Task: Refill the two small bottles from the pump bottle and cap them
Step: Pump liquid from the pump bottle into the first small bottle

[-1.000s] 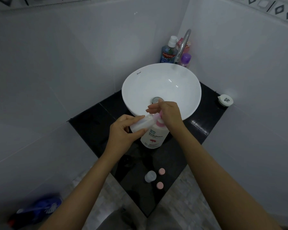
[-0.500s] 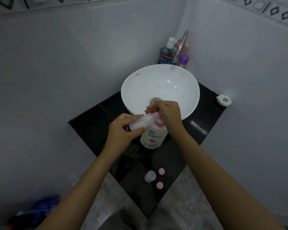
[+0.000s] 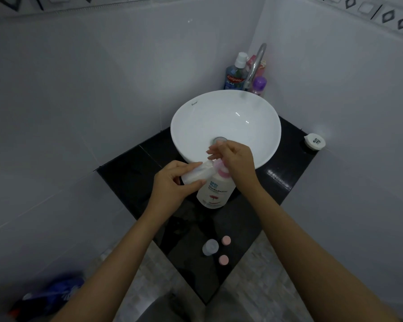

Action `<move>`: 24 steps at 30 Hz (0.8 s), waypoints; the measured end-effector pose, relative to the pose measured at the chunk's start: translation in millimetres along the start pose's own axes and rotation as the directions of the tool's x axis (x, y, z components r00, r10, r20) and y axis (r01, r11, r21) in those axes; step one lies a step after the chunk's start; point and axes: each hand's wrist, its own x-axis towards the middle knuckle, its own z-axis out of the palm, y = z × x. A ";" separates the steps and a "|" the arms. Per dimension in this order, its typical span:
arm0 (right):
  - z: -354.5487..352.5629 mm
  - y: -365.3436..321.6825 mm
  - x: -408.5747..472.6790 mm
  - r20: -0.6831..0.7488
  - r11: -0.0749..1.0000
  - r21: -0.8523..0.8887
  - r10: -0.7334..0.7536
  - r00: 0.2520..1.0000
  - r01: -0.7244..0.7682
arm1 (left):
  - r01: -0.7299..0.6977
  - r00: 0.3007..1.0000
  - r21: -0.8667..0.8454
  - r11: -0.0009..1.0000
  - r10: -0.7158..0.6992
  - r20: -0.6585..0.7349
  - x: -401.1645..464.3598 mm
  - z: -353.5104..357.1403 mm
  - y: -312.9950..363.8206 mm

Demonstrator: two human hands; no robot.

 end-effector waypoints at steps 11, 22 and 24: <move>-0.2 2.9 -8.3 -0.070 0.998 0.052 0.051 0.996 -0.047 | -0.001 1.000 0.011 1.000 0.001 0.006 2.6 -1.6 0.1; -3.7 -6.3 -6.1 -0.084 0.999 -0.046 -0.027 0.996 0.023 | -0.018 1.000 -0.003 1.000 0.018 0.010 4.1 -0.9 5.8; 0.3 -5.5 -8.4 -0.093 0.998 -0.056 -0.032 0.995 0.027 | -0.021 1.000 0.011 1.000 0.021 0.015 4.7 -1.0 6.2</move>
